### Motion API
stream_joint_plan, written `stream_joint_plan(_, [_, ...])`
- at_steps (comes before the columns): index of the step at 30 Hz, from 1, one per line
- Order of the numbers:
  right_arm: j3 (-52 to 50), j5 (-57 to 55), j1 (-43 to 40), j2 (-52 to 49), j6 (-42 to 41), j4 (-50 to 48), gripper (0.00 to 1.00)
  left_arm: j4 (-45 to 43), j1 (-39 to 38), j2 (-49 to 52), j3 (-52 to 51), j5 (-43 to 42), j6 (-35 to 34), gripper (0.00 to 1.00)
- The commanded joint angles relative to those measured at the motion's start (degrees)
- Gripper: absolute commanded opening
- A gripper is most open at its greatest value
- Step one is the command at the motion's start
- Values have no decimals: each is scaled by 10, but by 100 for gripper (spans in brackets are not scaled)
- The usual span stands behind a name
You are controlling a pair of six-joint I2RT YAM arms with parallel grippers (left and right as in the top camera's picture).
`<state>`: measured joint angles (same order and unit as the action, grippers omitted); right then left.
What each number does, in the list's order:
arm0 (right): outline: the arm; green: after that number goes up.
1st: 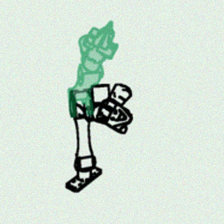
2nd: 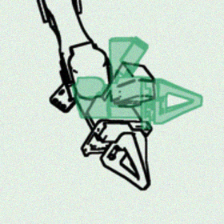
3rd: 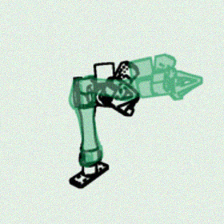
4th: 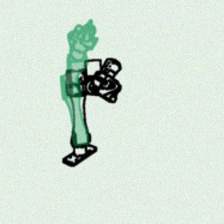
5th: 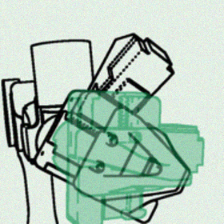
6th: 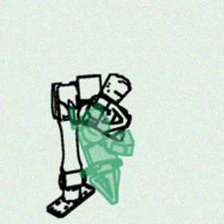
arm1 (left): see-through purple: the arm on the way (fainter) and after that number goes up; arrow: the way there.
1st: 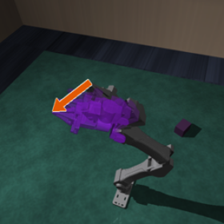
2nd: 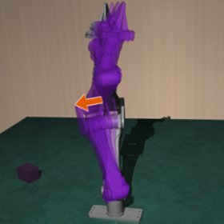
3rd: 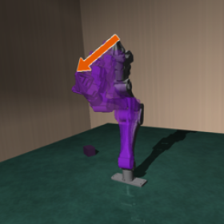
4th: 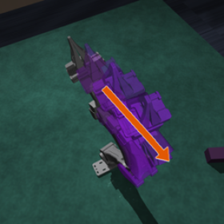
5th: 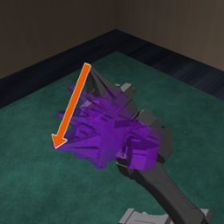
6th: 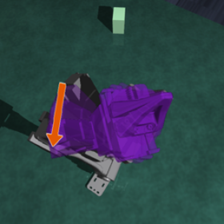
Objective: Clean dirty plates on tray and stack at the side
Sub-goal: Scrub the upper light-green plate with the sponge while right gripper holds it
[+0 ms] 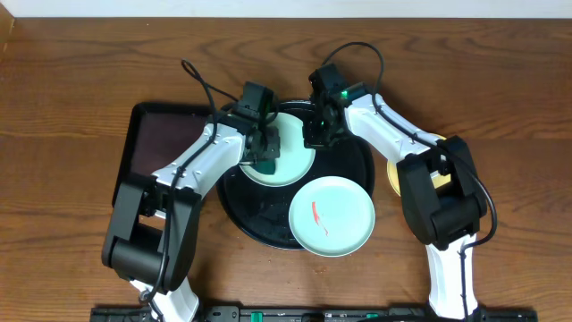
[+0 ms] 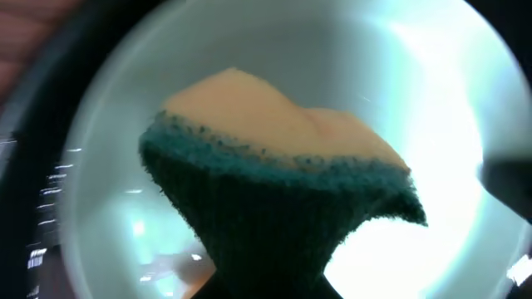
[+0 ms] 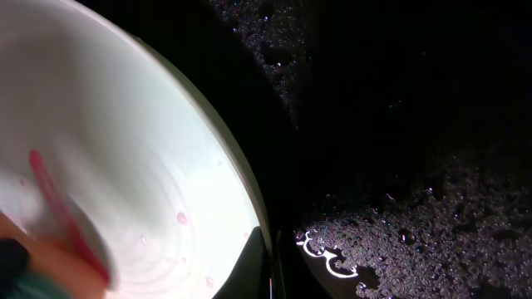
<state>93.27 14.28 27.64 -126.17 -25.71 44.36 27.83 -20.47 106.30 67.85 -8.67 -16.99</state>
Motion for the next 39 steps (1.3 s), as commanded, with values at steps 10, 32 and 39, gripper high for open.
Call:
stream_joint_plan(10, [7, 0, 13, -15, -10, 0, 1, -122, 0, 8, -2, 65, 69, 8])
stream_joint_plan(32, [6, -4, 13, -15, -10, 1, 1, -15, 1, 38, 0, -24, 103, 8])
stream_joint_plan(39, [6, -4, 13, -15, -10, 0, 1, 19, 1, 19, 8, -138, 198, 8])
